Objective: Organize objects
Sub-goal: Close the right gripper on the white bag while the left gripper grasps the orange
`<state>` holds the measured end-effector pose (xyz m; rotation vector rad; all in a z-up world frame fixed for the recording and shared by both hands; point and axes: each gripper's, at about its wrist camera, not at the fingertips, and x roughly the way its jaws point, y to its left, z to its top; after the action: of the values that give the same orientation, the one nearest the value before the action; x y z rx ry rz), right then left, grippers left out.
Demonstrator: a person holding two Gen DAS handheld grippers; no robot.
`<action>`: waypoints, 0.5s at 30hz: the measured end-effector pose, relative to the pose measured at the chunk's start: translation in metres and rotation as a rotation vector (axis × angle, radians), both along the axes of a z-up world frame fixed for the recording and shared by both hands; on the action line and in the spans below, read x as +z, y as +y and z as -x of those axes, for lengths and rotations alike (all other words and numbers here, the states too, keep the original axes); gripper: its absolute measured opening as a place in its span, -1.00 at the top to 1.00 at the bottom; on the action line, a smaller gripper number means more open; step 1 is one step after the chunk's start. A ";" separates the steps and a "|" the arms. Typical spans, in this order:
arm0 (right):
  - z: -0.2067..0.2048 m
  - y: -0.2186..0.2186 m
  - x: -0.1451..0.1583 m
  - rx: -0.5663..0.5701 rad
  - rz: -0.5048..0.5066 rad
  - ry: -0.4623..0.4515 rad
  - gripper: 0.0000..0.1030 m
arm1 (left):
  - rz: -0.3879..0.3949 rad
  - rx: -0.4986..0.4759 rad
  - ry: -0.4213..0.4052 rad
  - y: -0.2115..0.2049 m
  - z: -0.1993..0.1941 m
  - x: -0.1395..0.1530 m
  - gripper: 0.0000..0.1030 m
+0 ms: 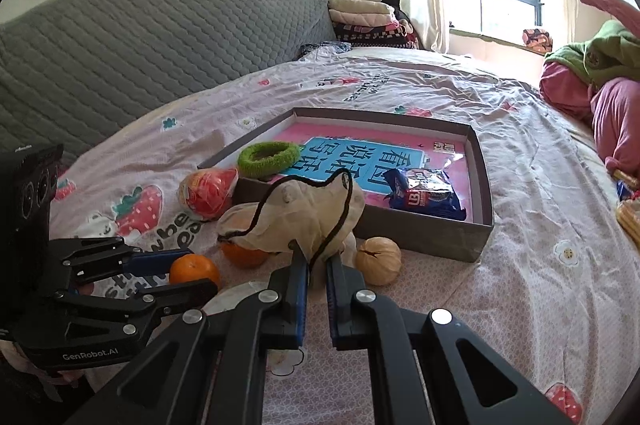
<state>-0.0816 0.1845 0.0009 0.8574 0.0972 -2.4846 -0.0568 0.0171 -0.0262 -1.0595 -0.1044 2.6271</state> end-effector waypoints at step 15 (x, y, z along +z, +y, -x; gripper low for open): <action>-0.006 0.012 0.016 -0.022 0.080 0.060 0.84 | -0.039 0.007 0.032 -0.008 -0.005 0.015 0.25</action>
<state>-0.0757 0.1965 0.0170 0.7540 0.0089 -2.5167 -0.0521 0.0091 -0.0108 -1.0052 -0.1522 2.6362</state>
